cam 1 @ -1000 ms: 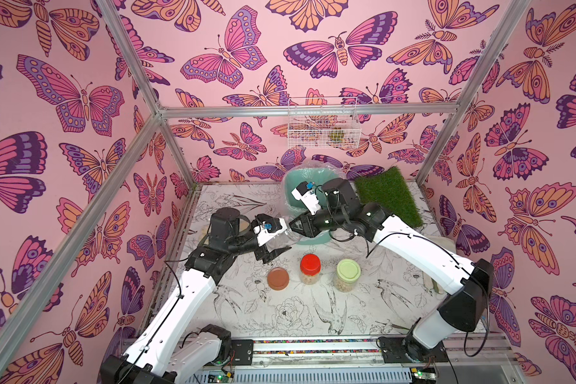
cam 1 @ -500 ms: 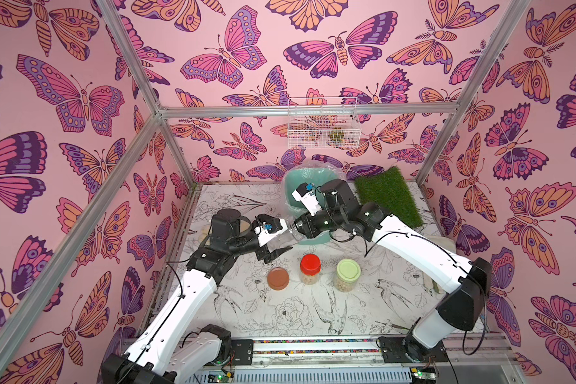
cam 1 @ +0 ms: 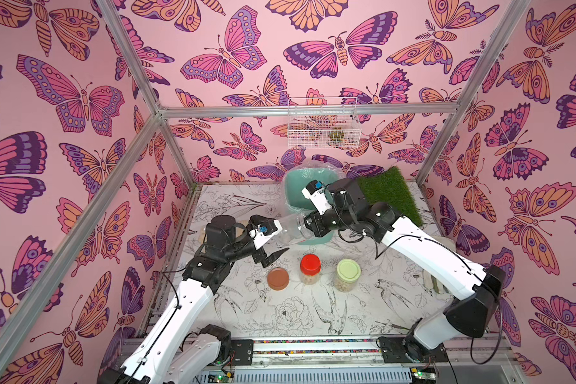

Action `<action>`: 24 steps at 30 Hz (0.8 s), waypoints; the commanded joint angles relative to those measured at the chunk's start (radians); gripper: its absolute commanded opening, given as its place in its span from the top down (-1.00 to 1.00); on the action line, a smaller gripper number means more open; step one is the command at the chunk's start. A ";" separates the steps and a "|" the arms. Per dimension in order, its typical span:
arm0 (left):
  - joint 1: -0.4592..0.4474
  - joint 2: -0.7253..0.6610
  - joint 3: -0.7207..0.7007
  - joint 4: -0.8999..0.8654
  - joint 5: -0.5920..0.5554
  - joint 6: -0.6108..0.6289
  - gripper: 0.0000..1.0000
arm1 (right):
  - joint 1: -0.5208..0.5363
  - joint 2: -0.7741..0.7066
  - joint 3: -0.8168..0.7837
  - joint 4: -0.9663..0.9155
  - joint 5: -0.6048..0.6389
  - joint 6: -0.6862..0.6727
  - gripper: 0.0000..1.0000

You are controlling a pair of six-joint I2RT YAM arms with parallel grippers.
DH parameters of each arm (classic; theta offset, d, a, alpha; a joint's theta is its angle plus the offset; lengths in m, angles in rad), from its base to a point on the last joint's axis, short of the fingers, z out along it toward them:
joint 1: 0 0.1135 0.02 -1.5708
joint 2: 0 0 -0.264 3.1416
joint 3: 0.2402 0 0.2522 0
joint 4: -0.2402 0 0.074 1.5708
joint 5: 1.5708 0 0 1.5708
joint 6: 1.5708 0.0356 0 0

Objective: Empty moldy peanuts from jars
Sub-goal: Place the jar at the center of the board.

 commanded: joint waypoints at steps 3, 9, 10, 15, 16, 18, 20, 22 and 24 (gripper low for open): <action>0.038 -0.079 -0.076 0.042 -0.071 -0.079 -1.00 | 0.000 -0.049 0.020 -0.013 0.043 -0.079 1.00; 0.141 -0.149 -0.174 0.207 -0.146 -0.260 -1.00 | 0.056 -0.001 0.052 -0.144 0.166 -0.197 1.00; 0.158 -0.149 -0.180 0.221 -0.159 -0.291 -1.00 | 0.072 0.009 0.062 -0.161 0.203 -0.211 1.00; 0.220 -0.136 -0.190 0.283 -0.278 -0.428 -1.00 | 0.149 0.103 0.114 -0.200 0.344 -0.245 1.00; 0.229 -0.130 -0.188 0.285 -0.320 -0.458 -1.00 | 0.163 0.122 0.125 -0.207 0.368 -0.249 1.00; 0.248 -0.115 -0.180 0.272 -0.371 -0.499 -1.00 | 0.183 0.161 0.150 -0.220 0.394 -0.255 1.00; 0.272 -0.094 -0.166 0.241 -0.395 -0.527 -1.00 | 0.201 0.214 0.181 -0.233 0.414 -0.257 1.00; 0.291 -0.075 -0.152 0.207 -0.401 -0.543 -1.00 | 0.210 0.265 0.217 -0.246 0.429 -0.255 1.00; 0.305 -0.056 -0.131 0.157 -0.390 -0.544 -1.00 | 0.216 0.323 0.269 -0.271 0.445 -0.259 1.00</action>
